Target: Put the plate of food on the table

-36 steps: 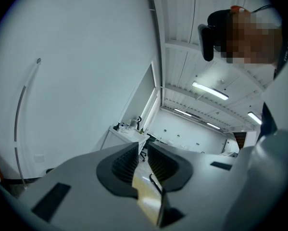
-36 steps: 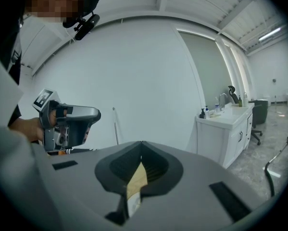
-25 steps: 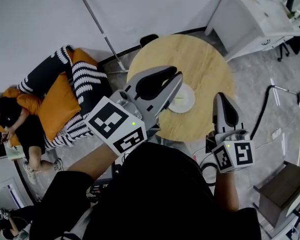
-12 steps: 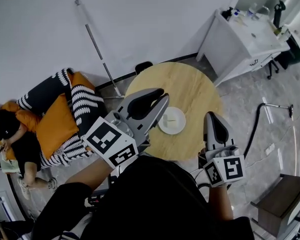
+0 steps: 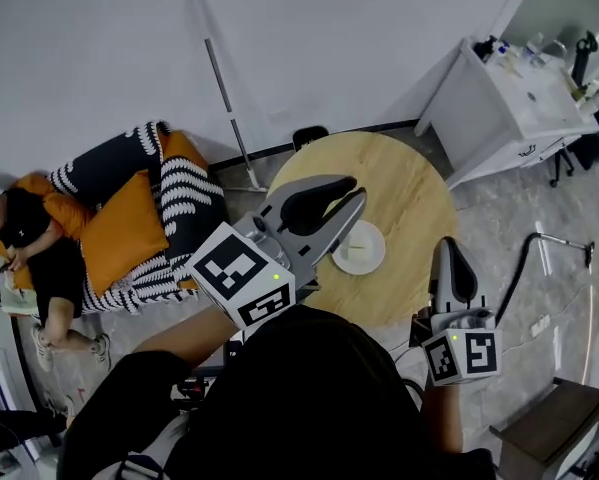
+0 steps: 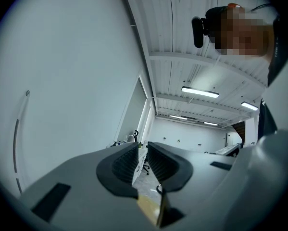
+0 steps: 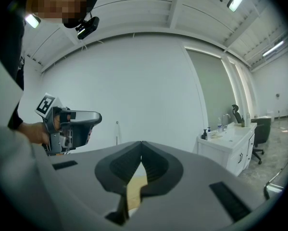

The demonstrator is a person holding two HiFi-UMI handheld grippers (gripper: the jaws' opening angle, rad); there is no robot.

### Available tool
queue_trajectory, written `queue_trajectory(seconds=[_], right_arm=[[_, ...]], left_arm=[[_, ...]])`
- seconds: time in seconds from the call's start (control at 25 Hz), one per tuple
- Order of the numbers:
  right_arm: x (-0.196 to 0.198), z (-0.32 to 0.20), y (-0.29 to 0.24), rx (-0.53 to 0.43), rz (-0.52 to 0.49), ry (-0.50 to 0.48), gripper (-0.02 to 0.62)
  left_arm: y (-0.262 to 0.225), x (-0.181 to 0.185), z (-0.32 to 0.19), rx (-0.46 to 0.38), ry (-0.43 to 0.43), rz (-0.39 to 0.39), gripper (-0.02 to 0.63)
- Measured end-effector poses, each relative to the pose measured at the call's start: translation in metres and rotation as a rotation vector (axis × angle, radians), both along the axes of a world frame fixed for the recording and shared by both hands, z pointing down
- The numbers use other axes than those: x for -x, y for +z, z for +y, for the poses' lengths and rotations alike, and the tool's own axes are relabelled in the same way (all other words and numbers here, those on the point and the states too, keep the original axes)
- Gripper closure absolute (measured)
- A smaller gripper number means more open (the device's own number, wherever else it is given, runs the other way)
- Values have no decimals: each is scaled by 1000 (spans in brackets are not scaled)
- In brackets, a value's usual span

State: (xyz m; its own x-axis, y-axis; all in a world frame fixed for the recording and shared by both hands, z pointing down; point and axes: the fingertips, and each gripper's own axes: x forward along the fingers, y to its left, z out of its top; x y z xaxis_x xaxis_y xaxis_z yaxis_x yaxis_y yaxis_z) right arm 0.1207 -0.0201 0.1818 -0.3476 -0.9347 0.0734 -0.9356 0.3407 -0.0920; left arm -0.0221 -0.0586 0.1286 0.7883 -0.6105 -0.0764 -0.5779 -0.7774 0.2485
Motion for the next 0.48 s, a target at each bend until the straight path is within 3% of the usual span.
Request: queue_trajectory(seconds=[0.48], right_arm=[[1, -9, 10, 19, 9, -13, 586]], left_arm=[[6, 2, -4, 5, -7, -11, 540]])
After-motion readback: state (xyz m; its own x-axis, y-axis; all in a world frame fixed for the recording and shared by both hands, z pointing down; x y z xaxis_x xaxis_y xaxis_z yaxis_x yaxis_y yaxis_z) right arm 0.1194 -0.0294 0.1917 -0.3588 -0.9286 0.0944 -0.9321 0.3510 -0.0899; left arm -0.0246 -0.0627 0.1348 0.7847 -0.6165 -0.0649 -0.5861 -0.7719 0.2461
